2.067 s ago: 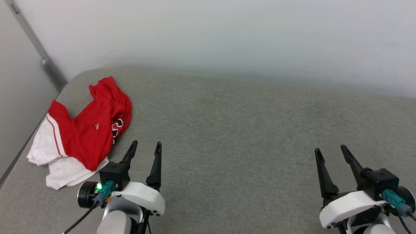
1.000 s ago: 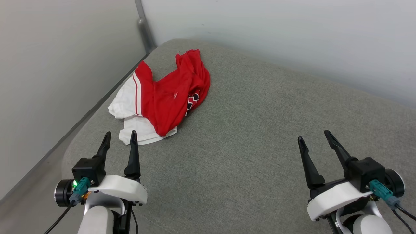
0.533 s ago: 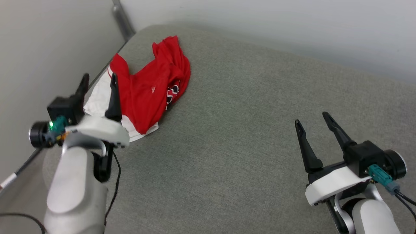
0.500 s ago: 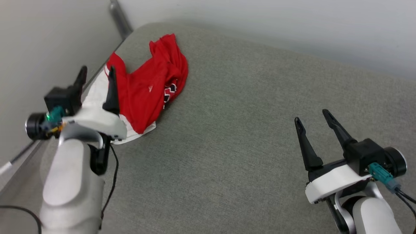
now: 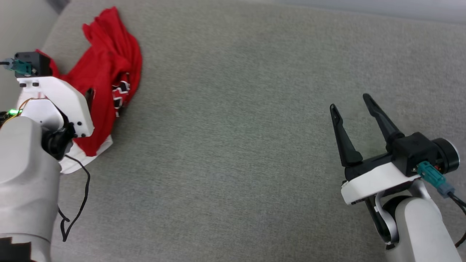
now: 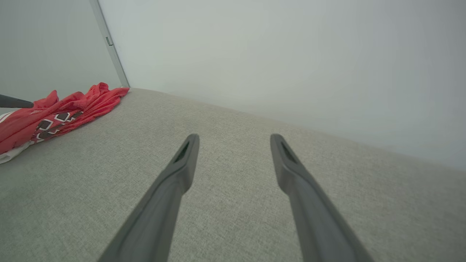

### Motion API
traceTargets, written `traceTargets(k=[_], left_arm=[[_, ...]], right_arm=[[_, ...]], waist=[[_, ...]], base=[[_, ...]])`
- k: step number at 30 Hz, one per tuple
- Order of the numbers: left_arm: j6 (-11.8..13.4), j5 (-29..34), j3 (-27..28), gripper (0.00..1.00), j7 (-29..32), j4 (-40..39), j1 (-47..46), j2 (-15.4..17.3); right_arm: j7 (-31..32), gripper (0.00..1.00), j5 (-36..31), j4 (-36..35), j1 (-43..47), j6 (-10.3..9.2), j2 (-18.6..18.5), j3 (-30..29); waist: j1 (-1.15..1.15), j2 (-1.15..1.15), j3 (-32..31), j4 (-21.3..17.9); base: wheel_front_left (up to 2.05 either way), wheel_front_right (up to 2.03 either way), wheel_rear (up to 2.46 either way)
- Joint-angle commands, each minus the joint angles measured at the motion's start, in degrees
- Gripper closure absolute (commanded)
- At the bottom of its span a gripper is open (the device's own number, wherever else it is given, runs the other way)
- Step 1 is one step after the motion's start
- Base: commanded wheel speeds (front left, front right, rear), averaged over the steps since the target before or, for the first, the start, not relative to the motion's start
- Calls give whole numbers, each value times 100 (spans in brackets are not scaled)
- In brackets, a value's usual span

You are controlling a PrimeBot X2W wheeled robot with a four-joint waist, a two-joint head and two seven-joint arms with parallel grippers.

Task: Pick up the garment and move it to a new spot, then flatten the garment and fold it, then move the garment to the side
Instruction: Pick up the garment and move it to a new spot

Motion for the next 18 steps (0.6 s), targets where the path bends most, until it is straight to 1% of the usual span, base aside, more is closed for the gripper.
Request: traceTargets(k=[1, 5, 6, 10, 11, 12, 13, 14, 15, 18], left_arm=[[-1, -231, -77, 0, 280, 110, -117, 145], [-2, -754, -274, 0, 1155, 493, -43, 368], [-2, -914, -249, 0, 1322, 591, -35, 391], [-3, -1228, -267, 0, 1799, 935, 77, 369], [-3, -1288, -252, 26, 1849, 994, 71, 351], [-3, -1313, -265, 59, 1893, 1039, 71, 341], [-3, -1355, -262, 100, 1901, 1081, 68, 336], [-3, -1368, -260, 100, 1903, 1120, 58, 333], [42, -1322, -245, 100, 1579, 1114, -28, 399], [185, -1204, -241, 100, 1038, 1034, -176, 524]], right_arm=[[-48, 0, 13, 20, -131, -2, -9, -18], [-86, 0, 10, 36, -261, -2, 4, 25], [-89, 0, 4, 29, -292, -2, 6, 25], [-106, 0, -19, 28, -386, -2, 1, 19], [-100, 0, -23, 24, -409, -2, -4, 20], [-94, 0, -29, 26, -419, -2, -7, 26], [-90, 0, -36, 32, -416, -2, -10, 28], [-85, 0, -40, 38, -416, -2, -9, 30], [-75, 0, -40, 66, -427, -2, -30, 30], [-95, 0, -9, 114, -388, -2, -53, 8]], waist=[[-2, 0, 248, -219], [-2, 0, 420, -326], [-2, 0, 465, -342], [-2, 0, 589, -366], [-2, 0, 615, -360], [-2, 0, 630, -358], [-2, 0, 637, -355], [-2, 0, 639, -352], [-2, 0, 592, -322], [-2, 0, 465, -272]], base=[[0, 0, 0], [0, 0, 0], [0, 0, 0], [0, 0, 0], [0, 0, 0], [0, 0, 0], [0, 0, 0], [0, 0, 0], [0, 0, 0], [0, 0, 0]])
